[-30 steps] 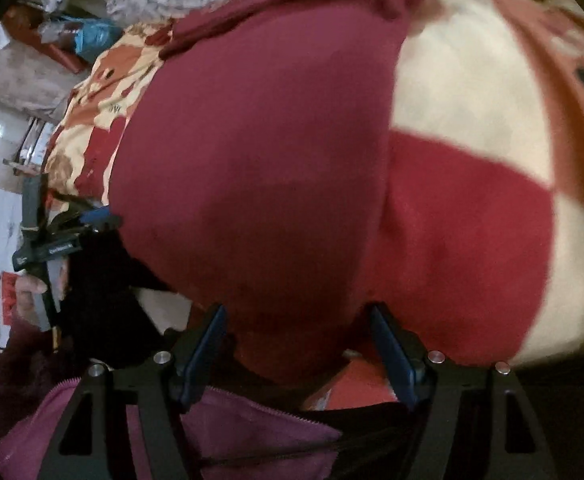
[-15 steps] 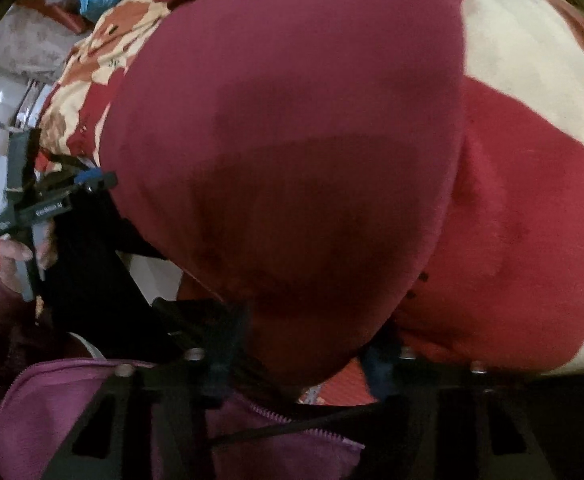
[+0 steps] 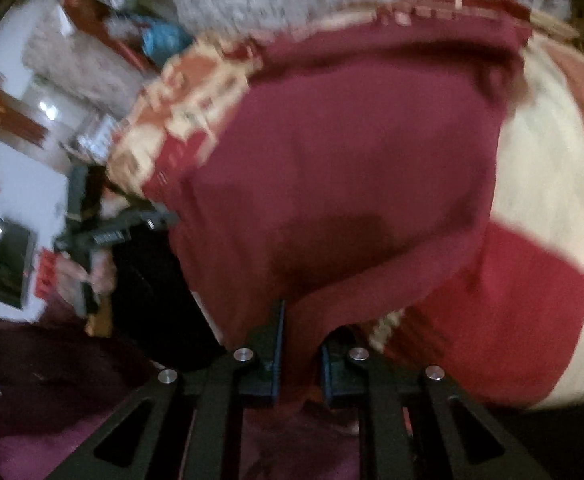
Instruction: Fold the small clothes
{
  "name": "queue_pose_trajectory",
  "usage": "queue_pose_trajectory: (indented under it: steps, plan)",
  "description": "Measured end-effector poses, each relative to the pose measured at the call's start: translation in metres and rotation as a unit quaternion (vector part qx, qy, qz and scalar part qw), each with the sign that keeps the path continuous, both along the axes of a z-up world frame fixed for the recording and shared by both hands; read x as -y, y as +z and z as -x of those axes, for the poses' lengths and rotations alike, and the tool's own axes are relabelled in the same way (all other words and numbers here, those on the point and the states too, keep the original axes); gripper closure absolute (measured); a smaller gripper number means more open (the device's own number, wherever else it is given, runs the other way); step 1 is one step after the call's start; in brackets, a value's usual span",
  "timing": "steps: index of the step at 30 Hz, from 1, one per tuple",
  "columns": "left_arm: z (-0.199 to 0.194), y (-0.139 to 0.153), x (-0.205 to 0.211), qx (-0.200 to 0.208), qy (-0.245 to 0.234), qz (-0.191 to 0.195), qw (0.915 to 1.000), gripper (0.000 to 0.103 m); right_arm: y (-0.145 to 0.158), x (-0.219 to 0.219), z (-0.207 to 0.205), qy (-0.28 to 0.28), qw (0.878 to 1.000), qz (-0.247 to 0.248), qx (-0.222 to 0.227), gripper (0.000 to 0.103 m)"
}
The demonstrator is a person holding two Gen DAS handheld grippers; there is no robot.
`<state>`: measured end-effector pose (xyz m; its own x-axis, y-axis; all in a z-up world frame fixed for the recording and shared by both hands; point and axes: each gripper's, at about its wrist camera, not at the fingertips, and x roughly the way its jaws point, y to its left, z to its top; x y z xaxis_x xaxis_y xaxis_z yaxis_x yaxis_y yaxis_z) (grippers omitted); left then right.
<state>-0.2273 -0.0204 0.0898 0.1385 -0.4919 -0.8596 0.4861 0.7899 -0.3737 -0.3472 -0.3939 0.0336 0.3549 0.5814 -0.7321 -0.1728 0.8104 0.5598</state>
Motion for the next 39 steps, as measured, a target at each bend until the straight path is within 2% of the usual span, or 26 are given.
queue_pose_trajectory:
  steps: [3,7,12,18,24,26,29,32,33,34,35,36,38,39]
  plan:
    - [-0.018,0.030,0.003,0.023,0.002,0.033,0.9992,0.097,0.025,0.018,-0.010,-0.032,0.998,-0.030,0.039,0.090]
    - [-0.057,0.051,0.016,0.040,0.010,0.069,0.9968,0.097,0.050,0.039,-0.033,-0.072,0.992,-0.059,0.088,0.090]
    - [-0.116,0.049,0.052,0.055,0.026,0.070,0.9957,0.097,0.060,0.064,-0.090,-0.132,0.983,-0.064,0.112,0.090]
    - [-0.201,0.034,0.074,0.064,0.085,0.073,0.9916,0.097,0.051,0.099,-0.173,-0.205,0.971,-0.068,0.098,0.090]
    - [-0.268,0.014,0.072,0.074,0.165,0.073,0.9808,0.101,0.022,0.123,-0.237,-0.251,0.965,-0.027,0.064,0.090]
    - [-0.285,0.005,0.064,0.067,0.188,0.083,0.9764,0.101,0.008,0.132,-0.254,-0.264,0.962,-0.036,0.053,0.090]
    - [-0.296,-0.011,0.053,0.037,0.200,0.084,0.9754,0.100,-0.008,0.138,-0.270,-0.279,0.960,-0.016,0.019,0.090]
    - [-0.296,-0.013,0.048,0.003,0.184,0.103,0.9775,0.099,0.002,0.140,-0.260,-0.269,0.962,-0.022,0.041,0.085]
    - [-0.294,-0.011,0.049,0.000,0.174,0.105,0.9792,0.089,0.007,0.139,-0.255,-0.267,0.962,-0.015,0.049,0.080]
    - [-0.292,-0.007,0.051,-0.001,0.162,0.104,0.9814,0.080,0.015,0.139,-0.247,-0.273,0.960,0.005,0.063,0.055]
    - [-0.289,-0.003,0.053,-0.003,0.152,0.107,0.9826,0.059,0.021,0.139,-0.239,-0.280,0.957,0.024,0.077,0.038]
    - [-0.285,0.000,0.055,-0.007,0.141,0.117,0.9831,0.043,0.026,0.139,-0.232,-0.281,0.955,0.033,0.088,0.036]
    - [-0.276,0.005,0.061,-0.012,0.115,0.135,0.9840,0.038,0.032,0.140,-0.223,-0.267,0.958,0.043,0.094,0.036]
    - [-0.273,0.005,0.065,-0.011,0.105,0.130,0.9858,0.038,0.033,0.139,-0.221,-0.262,0.960,0.045,0.094,0.036]
